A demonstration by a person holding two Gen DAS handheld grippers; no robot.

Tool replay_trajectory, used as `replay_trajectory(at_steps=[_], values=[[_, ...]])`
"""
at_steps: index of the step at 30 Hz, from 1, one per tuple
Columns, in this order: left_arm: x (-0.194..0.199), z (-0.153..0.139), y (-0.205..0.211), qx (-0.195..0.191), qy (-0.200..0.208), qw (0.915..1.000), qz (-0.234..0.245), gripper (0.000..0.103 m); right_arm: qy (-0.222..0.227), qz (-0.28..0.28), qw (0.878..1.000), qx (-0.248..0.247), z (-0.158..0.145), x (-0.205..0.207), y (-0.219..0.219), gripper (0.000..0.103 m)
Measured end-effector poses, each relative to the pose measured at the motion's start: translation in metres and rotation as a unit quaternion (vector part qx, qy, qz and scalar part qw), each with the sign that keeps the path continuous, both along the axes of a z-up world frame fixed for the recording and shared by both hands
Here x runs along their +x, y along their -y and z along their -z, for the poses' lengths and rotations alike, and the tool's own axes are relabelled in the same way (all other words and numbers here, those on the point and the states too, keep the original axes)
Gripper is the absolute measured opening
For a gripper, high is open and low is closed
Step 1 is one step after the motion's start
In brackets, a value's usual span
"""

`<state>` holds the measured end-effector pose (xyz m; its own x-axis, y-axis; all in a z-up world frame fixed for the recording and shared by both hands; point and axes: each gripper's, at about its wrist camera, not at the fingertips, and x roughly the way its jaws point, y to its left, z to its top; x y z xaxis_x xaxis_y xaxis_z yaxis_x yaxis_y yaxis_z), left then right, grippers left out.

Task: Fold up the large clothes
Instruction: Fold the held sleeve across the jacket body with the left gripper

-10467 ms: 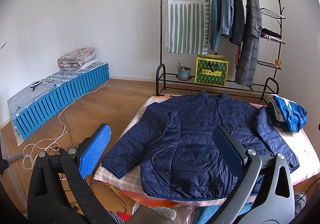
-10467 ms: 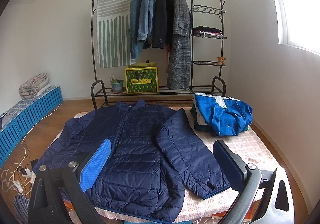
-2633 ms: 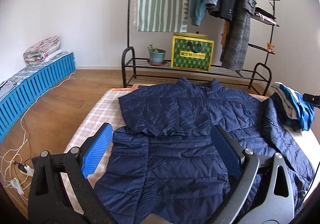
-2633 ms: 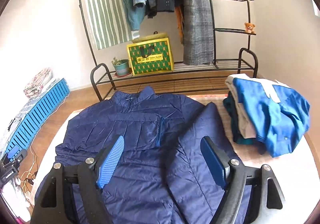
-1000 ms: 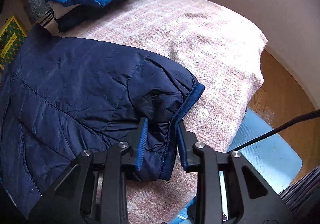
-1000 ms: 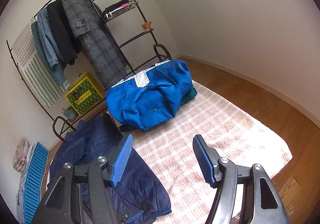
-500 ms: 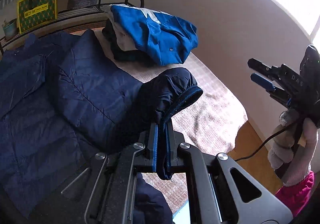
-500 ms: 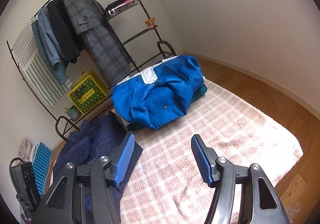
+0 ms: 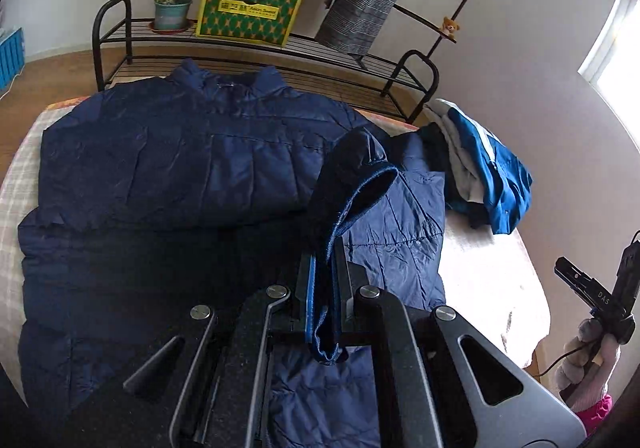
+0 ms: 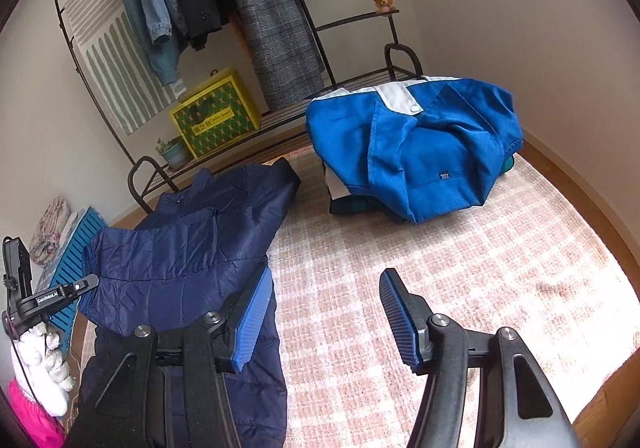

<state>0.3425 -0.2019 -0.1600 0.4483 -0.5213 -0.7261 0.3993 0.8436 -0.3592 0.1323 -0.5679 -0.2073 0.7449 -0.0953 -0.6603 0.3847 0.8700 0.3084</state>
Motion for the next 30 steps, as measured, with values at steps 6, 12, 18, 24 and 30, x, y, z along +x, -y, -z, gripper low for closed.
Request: replay_trajectory(at_steps=[6,12,18,24,30], values=[[0.050,0.029,-0.063,0.015,-0.008,0.9979,-0.062,0.004,-0.028,-0.039,0.998,-0.033,0.012,0.031,-0.037,0.059],[0.099,0.055,-0.104,0.017,-0.023,0.9933,-0.112,0.004,-0.043,-0.065,0.996,-0.050,0.018,0.051,-0.058,0.059],[0.138,0.077,-0.139,0.011,-0.031,0.9887,-0.146,0.004,-0.061,-0.083,0.993,-0.060,0.028,0.065,-0.072,0.059],[0.170,0.095,-0.154,0.027,-0.031,0.9865,-0.158,0.004,-0.076,-0.104,0.989,-0.073,0.036,0.073,-0.086,0.059],[0.192,0.108,-0.151,0.039,-0.033,0.9851,-0.164,0.004,-0.077,-0.116,0.987,-0.078,0.035,0.074,-0.096,0.059]])
